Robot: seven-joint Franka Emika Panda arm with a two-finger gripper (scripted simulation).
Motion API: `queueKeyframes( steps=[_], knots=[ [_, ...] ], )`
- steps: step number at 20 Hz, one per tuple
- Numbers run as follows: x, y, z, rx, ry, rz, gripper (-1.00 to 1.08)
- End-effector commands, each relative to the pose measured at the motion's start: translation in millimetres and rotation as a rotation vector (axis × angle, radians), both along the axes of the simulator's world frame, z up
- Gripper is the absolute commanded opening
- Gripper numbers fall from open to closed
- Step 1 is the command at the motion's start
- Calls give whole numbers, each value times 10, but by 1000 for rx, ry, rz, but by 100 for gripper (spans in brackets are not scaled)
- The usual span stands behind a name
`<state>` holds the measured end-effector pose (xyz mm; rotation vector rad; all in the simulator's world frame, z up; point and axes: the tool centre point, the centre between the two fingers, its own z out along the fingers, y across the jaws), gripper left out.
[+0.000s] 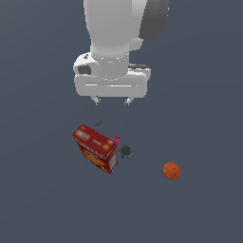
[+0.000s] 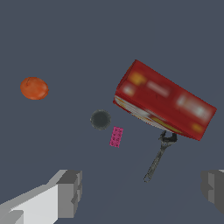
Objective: Pick up a designated object from a clutter of objects.
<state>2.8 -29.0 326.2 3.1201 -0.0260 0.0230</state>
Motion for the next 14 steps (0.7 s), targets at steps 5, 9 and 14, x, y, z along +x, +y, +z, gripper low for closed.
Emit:
queueKeyframes(
  steps=[5, 9, 14],
  knots=[
    [18, 18, -14, 0, 0, -10, 100],
    [69, 59, -44, 0, -1, -38, 100],
    [167, 149, -113, 2, -1, -96, 100]
  ],
)
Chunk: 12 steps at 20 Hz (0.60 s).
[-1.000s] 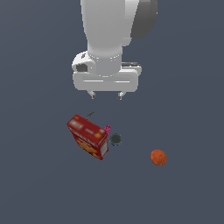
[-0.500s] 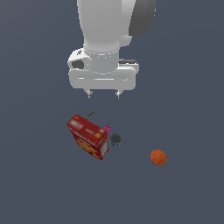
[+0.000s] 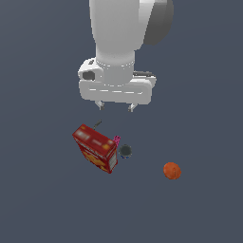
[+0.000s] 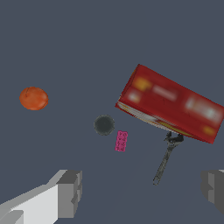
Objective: Pick up a designated object from a clutter of objects.
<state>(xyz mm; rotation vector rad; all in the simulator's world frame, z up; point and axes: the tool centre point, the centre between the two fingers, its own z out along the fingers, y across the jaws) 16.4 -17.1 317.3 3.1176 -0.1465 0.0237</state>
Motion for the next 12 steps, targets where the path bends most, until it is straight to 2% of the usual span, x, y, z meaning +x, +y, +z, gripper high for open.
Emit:
queueKeyframes(
  steps=[1, 12],
  knots=[
    [56, 54, -41, 1, 0, -33, 100],
    [381, 403, -318, 6, -3, -241, 100]
  ],
)
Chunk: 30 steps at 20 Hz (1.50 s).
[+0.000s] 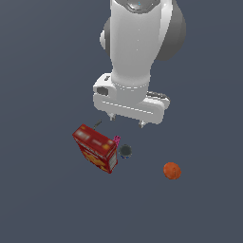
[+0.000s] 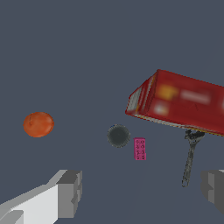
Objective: Pick up a designated object from a clutter of objects.
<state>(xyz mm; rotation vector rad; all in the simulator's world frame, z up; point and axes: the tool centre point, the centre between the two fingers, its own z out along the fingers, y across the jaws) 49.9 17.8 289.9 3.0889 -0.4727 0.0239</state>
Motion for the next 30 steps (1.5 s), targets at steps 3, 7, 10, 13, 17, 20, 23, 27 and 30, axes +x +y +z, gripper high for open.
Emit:
queueKeyframes(
  steps=[3, 7, 10, 13, 17, 20, 23, 27, 30],
  knots=[
    [131, 161, -131, 2, -1, -91, 100],
    [238, 309, -254, 4, -2, -171, 100],
    [313, 422, -350, 6, -2, -231, 100],
    [383, 538, -450, 8, -3, -291, 100],
    [470, 696, -588, 10, -3, -371, 100],
    [529, 816, -695, 11, -3, -431, 100],
    [582, 939, -805, 13, -3, -491, 100],
    [646, 1104, -957, 15, -3, -571, 100],
    [687, 1229, -1074, 16, -3, -631, 100]
  ],
)
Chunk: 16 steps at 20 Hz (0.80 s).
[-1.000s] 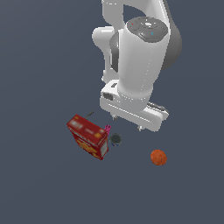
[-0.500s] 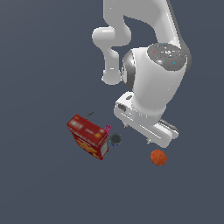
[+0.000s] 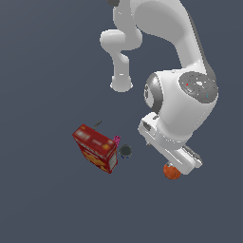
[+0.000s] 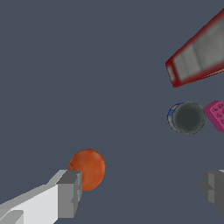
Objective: Pick up a designated object from a clutter of objects.
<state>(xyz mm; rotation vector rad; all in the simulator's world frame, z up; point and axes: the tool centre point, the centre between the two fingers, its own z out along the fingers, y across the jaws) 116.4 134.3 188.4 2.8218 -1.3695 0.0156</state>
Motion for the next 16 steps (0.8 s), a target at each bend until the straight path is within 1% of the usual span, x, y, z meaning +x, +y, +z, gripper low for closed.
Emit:
queueKeyframes(
  steps=[1, 16],
  knots=[
    [34, 106, -100, 1, 0, -52, 100],
    [143, 707, -693, 8, 3, -337, 100]
  ],
)
